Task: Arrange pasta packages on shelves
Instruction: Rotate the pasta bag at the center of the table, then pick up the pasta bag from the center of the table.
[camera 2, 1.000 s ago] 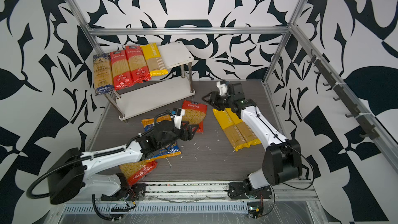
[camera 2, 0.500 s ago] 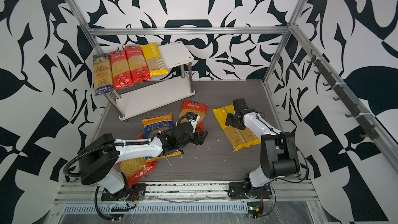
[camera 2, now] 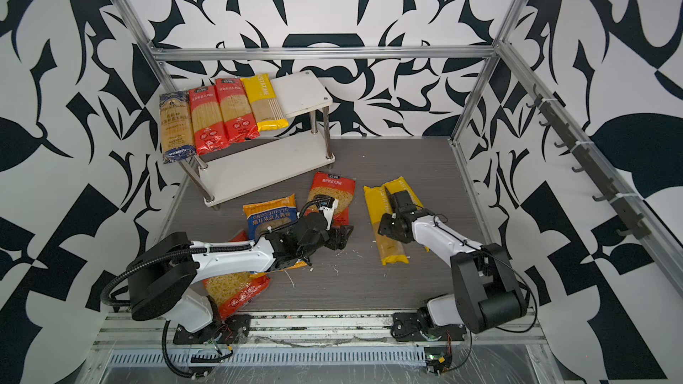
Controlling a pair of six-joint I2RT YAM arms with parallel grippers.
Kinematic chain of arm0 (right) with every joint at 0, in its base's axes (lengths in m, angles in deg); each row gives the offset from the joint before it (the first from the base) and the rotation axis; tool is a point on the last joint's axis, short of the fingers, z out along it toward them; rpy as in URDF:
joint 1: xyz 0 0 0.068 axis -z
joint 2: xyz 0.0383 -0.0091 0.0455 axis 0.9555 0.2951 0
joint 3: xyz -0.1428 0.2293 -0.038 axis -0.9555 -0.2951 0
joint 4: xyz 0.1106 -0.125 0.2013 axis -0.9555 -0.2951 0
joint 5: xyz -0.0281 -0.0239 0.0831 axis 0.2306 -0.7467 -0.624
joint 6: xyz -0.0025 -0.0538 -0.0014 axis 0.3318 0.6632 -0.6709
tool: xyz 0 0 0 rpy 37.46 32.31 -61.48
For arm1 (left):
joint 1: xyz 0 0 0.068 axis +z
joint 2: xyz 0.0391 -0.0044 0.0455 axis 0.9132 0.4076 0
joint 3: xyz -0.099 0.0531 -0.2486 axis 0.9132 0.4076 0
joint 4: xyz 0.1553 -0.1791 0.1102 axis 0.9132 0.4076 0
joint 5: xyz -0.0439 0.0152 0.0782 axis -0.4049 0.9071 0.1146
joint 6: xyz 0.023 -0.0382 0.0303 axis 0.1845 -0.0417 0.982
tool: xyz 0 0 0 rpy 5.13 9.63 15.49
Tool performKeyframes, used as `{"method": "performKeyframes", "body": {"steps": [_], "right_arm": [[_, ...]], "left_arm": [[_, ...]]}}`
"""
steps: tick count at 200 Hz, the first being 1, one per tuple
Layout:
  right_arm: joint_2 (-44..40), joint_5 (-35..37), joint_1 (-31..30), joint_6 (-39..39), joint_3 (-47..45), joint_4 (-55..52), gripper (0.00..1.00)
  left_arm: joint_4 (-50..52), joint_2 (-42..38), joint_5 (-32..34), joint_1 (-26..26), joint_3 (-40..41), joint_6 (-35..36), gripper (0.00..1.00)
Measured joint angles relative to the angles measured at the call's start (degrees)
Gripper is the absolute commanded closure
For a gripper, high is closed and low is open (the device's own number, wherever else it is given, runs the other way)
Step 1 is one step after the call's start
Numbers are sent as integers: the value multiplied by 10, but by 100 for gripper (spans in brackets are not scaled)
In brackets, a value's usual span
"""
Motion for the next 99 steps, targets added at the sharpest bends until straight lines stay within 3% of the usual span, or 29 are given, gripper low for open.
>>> {"method": "performKeyframes", "body": {"steps": [15,32,75,99], "right_arm": [[-10,-31,-33,-29,-4,2,38],[-17,-54,-24,-37,-2,3,36],[31,-142,127,-9,32,53,36],[84,-172,171,-4,40,104,36]], "left_arm": [[-1,-2,0,0,0,0,21],[0,-2,-7,1,0,0,21],[24,30,-90,2,-54,-17,22],[29,69,-129,2,-95,-34,23]]}}
